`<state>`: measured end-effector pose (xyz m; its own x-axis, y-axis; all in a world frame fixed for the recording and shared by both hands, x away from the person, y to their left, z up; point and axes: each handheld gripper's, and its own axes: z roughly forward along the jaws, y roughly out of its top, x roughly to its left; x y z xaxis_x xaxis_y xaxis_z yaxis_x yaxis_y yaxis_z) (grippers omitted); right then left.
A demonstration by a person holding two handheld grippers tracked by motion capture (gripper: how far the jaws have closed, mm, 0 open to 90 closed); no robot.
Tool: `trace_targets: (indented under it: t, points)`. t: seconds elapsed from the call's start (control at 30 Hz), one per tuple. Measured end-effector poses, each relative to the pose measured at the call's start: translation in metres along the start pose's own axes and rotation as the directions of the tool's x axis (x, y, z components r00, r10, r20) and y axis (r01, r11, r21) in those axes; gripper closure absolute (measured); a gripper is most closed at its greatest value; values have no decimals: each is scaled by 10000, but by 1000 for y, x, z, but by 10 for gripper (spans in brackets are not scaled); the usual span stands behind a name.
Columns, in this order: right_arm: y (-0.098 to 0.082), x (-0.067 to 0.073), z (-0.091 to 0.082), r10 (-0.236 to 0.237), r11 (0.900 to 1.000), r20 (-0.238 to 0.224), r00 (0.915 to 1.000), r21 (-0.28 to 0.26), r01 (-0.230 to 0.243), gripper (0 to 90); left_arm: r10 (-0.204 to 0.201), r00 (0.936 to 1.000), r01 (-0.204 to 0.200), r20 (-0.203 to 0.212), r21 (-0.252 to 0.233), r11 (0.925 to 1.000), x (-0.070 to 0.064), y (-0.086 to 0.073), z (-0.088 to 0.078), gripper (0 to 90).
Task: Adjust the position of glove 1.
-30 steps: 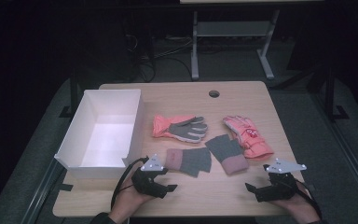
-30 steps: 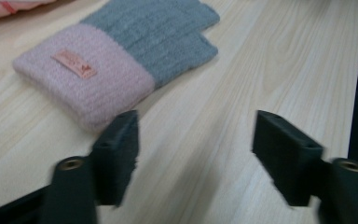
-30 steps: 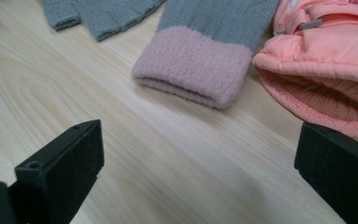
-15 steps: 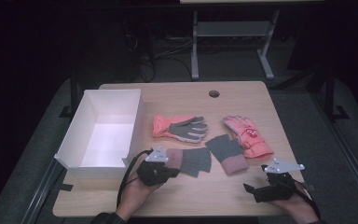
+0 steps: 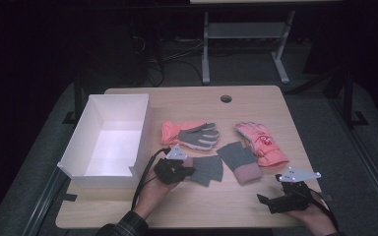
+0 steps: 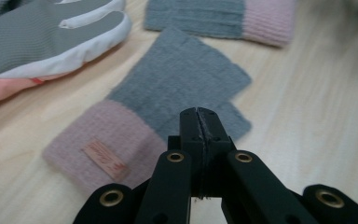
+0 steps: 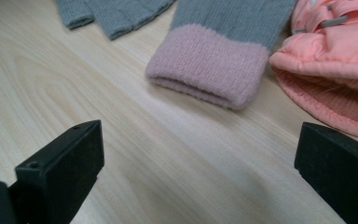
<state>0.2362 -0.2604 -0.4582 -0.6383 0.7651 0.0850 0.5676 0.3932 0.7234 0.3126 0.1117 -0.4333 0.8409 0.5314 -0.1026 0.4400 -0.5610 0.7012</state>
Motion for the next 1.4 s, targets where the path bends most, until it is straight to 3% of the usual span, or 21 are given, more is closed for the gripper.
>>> trace_targets:
  t: [0.4, 0.7, 1.03, 1.4]
  points:
    - [0, -1, 2, 28, 10000, -89, 10000, 28, -28, 11, -127, 9980, 122, -620, -85, 9999, 24, 20, 19, 897]
    - [0, -3, 2, 116, 9999, -87, 9999, 78, -115, 11, 73, 9884, -19, -1519, 358, 9994, 42, 29, 36, 897]
    - [-1, -5, 0, 237, 9997, 32, 9997, 1, -237, 11, -267, 9921, 384, -1228, 943, 9948, 43, 24, 41, 897]
    - [-2, -7, -1, 319, 9995, 81, 9995, -51, -318, 11, -489, 9958, 585, -774, 1261, 9903, 35, 15, 30, 897]
